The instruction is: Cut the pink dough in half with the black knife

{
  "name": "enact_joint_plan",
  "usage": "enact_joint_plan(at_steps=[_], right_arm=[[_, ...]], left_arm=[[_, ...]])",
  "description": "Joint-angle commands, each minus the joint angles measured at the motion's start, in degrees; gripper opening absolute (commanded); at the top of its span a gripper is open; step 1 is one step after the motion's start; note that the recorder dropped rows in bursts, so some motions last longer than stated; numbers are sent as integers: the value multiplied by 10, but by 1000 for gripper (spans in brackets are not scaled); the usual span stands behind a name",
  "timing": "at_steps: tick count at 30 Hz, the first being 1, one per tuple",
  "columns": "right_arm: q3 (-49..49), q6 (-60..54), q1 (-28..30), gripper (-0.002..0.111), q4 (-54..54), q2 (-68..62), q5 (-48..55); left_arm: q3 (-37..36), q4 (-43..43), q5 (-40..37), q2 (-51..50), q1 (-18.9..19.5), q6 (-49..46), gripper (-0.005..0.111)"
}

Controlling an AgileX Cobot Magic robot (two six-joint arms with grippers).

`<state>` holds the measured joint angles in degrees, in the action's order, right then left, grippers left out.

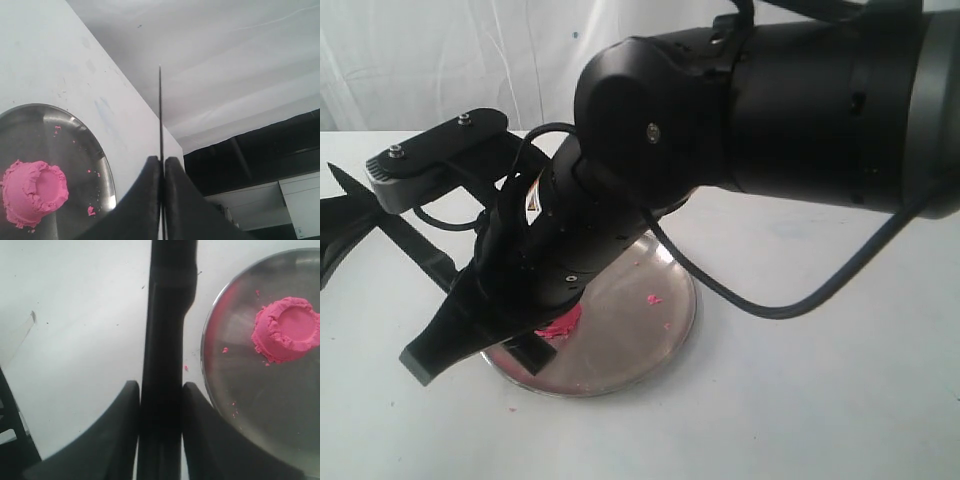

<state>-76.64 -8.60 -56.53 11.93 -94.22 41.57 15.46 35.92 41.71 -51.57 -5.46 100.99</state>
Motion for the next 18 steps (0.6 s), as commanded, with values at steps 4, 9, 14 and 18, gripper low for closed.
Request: enact_joint_plan(at_steps=[4, 9, 14, 18], right_arm=[[1, -34, 0, 3, 1, 6, 7], [1, -76, 0, 27, -14, 6, 7], [1, -76, 0, 57, -32, 6, 5], [1, -76, 0, 60, -49, 6, 5]], left_arm=[[0, 14, -40, 1, 2, -10, 0], [0, 14, -49, 1, 2, -10, 0], [0, 14, -50, 1, 2, -10, 0], [0, 14, -50, 1, 2, -10, 0]])
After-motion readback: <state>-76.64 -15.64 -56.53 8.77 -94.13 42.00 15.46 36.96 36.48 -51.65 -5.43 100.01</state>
